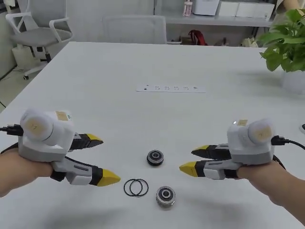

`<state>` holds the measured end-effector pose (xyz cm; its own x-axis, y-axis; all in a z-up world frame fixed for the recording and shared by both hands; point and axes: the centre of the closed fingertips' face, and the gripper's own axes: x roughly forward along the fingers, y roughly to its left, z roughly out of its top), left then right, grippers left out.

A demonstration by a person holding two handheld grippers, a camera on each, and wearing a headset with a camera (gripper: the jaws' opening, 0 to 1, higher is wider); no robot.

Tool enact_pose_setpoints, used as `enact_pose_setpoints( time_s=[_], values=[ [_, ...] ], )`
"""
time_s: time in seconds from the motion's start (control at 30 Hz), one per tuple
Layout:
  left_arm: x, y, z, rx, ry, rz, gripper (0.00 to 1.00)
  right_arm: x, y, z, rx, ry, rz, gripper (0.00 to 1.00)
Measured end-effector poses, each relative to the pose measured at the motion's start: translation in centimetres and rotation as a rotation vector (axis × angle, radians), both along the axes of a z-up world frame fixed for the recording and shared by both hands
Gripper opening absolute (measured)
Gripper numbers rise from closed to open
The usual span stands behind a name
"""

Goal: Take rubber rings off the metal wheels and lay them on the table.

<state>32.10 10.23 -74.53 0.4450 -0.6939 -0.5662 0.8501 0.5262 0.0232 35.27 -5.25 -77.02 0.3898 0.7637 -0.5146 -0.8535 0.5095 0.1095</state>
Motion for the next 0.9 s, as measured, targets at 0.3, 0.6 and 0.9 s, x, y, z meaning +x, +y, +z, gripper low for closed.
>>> enact_pose_setpoints(
  time_s=[0.3, 0.6, 0.9],
  values=[
    [0.3, -0.6, -0.4, -0.002, 0.009, -0.005, 0.71, 0.0, 1.0, -0.6, -0.019, -0.007, 0.03, 0.38],
    [0.7, -1.3, -0.7, -0.004, 0.015, -0.014, 0.71, 0.3, 1.6, -0.7, -0.026, -0.016, 0.046, 0.39],
    [0.9, -2.1, -0.9, -0.011, 0.02, -0.026, 0.7, 0.6, 1.9, -0.7, -0.026, -0.025, 0.047, 0.39]
  ],
)
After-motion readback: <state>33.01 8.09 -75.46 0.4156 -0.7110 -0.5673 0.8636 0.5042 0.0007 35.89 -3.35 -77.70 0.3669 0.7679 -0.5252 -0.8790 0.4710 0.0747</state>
